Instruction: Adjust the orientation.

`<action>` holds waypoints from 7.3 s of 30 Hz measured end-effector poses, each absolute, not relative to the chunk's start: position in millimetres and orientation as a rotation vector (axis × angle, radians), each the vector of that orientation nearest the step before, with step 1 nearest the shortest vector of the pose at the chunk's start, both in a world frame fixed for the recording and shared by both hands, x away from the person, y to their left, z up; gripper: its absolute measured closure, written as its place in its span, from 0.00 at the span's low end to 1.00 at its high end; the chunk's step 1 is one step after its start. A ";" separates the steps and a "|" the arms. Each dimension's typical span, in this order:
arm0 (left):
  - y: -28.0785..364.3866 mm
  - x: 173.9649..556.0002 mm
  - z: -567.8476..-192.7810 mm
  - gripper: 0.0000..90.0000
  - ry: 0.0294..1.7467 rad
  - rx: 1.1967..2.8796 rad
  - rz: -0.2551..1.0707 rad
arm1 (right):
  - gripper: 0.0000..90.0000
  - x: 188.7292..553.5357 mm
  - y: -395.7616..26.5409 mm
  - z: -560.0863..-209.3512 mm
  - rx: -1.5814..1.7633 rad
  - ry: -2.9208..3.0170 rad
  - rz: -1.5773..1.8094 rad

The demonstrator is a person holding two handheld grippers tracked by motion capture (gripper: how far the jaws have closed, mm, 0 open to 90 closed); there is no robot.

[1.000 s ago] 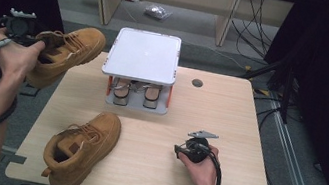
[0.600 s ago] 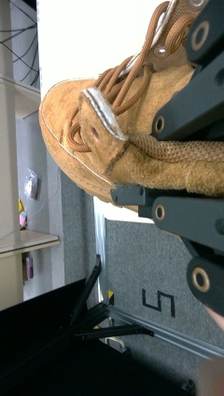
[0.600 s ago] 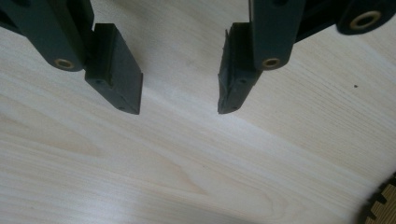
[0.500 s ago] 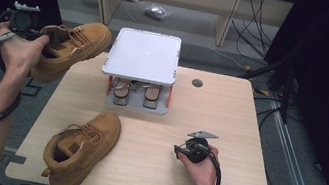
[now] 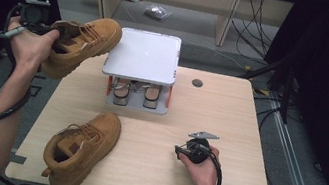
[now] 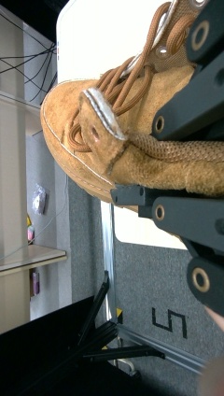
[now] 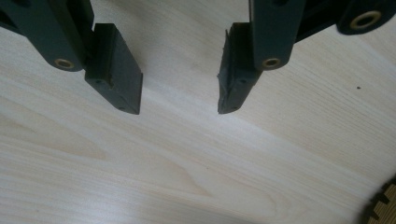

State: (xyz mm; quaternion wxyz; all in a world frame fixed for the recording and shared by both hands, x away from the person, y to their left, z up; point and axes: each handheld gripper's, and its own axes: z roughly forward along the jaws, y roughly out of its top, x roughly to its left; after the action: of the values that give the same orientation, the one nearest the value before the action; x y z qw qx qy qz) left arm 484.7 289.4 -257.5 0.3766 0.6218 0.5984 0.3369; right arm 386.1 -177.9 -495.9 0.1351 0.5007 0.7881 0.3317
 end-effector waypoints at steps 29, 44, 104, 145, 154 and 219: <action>256.1 502.4 -251.3 0.92 1.484 1.611 0.819 | 0.56 383.0 -176.9 -496.8 1.513 2.271 0.959; 237.4 515.5 -250.8 0.92 1.478 1.620 0.774 | 0.56 382.4 -178.9 -493.1 1.513 2.267 0.946; 198.8 563.0 -250.1 0.86 1.505 1.692 0.654 | 0.55 377.0 -182.2 -496.6 1.521 2.262 0.963; 227.9 581.9 -259.4 0.40 1.529 1.512 0.636 | 0.55 379.1 -183.5 -498.5 1.490 2.262 0.987; 228.5 576.3 -248.1 0.40 1.488 1.475 0.665 | 0.55 377.4 -182.8 -495.8 1.513 2.263 0.962; 268.9 496.9 -348.1 0.17 1.289 1.607 0.512 | 0.55 378.6 -176.8 -492.6 1.479 2.269 0.959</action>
State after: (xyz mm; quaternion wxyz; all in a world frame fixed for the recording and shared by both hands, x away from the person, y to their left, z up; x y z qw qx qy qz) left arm 496.9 268.9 -348.1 0.4878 0.6610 0.5300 0.2104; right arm 378.6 -176.8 -492.6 0.1340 0.5101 0.7826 0.3309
